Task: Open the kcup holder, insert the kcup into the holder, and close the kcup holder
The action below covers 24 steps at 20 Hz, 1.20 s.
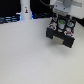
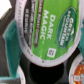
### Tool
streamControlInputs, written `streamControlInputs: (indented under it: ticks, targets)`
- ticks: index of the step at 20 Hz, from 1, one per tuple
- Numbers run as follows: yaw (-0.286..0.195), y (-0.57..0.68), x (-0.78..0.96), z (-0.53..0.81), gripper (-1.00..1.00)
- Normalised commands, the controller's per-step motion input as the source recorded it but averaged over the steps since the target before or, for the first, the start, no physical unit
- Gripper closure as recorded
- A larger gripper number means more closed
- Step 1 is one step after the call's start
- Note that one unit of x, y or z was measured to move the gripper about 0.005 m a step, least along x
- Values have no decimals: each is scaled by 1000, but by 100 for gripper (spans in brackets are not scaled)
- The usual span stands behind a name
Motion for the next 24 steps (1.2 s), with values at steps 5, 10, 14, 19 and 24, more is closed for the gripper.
streamControlInputs:
  ticks: [5, 10, 14, 19, 24]
  targets:
    - [74, 49, 1, -67, -100]
    - [94, 9, 52, 189, -100]
    - [104, -13, 72, 229, -100]
    - [113, -103, 126, 425, -100]
    - [119, -334, 179, 502, -100]
